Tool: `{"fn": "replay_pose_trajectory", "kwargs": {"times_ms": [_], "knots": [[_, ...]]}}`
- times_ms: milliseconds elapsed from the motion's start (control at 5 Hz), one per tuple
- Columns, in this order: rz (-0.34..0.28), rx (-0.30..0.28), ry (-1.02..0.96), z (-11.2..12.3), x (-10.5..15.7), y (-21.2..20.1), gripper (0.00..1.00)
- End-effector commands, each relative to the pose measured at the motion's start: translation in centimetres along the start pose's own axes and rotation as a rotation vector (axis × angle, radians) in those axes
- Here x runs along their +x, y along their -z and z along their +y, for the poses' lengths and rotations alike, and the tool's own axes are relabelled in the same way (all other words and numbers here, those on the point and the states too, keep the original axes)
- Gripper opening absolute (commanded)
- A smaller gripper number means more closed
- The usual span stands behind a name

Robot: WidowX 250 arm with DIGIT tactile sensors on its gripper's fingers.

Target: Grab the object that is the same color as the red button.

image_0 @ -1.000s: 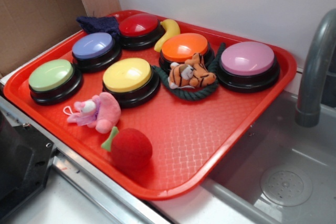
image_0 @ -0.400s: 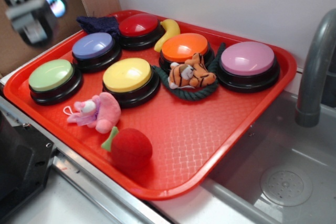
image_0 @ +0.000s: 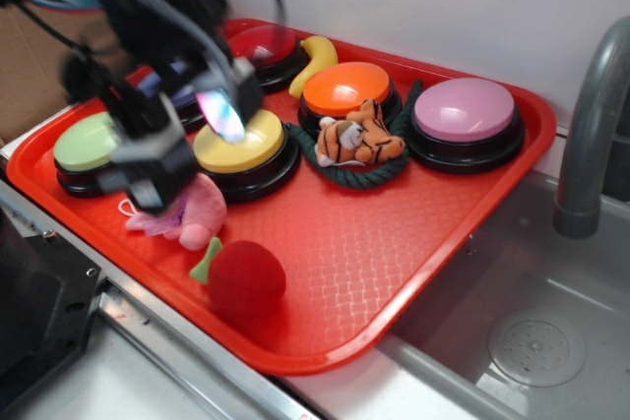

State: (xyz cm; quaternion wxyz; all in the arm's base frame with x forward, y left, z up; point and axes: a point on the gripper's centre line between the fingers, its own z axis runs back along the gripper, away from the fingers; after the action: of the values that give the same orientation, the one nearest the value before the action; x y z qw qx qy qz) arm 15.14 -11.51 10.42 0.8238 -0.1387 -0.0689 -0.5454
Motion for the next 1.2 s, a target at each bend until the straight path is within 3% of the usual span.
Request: {"fn": "replay_pose_trajectory", "kwargs": {"times_ms": [0, 200, 600, 800, 1000], "knots": [[-0.083, 0.057, 0.121, -0.4, -0.8, 3.1, 1.0], [-0.087, 0.04, 0.098, 0.0, -2.3, 4.6, 1.0], [-0.061, 0.024, 0.073, 0.5, -2.1, 6.5, 1.0], [-0.05, 0.012, 0.089, 0.7, -1.3, 6.9, 0.02], [-0.076, -0.002, 0.073, 0.8, -1.1, 7.2, 0.0]]}}
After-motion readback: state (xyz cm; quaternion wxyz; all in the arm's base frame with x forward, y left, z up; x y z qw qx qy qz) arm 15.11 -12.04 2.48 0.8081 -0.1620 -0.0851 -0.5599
